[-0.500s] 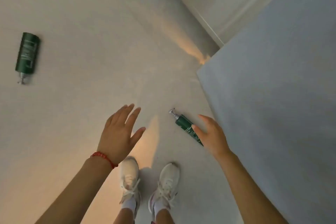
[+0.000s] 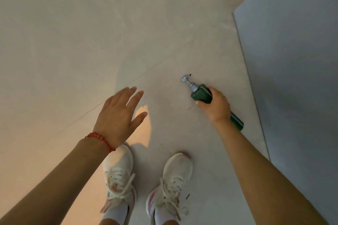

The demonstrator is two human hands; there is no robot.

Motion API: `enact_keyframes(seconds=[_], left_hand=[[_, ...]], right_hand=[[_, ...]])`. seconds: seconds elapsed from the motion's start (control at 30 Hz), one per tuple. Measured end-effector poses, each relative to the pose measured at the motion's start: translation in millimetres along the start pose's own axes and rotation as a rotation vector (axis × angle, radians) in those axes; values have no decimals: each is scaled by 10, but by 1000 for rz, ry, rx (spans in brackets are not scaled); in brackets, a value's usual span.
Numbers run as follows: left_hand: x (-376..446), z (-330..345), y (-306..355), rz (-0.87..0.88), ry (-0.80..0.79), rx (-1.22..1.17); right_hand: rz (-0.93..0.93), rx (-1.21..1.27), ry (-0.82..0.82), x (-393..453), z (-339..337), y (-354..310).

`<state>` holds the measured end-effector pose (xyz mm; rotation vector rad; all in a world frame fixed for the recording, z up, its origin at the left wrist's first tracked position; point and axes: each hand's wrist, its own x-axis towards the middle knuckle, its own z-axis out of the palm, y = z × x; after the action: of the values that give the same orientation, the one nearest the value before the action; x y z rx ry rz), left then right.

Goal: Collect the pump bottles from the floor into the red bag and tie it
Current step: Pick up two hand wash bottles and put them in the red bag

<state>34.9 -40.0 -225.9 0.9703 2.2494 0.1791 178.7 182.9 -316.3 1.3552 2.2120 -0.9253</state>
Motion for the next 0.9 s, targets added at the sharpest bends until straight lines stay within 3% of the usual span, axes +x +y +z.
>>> enact_keyframes(seconds=[0.17,0.33,0.57,0.9], left_hand=[[-34,181,-85,-13,-4,-25],[-205,-26,-92,-66,3,-61],[-784,-1085,106,-137,87,-90],[-1836,-3054,323,-257,349,-190]], right_hand=[[5,119,-28,45,9,71],[161,638,-107,-326,-113,-217],[153,900,-214,-1362,-804,-1133],[-18,885,-217,-2498,-2297,-2690]])
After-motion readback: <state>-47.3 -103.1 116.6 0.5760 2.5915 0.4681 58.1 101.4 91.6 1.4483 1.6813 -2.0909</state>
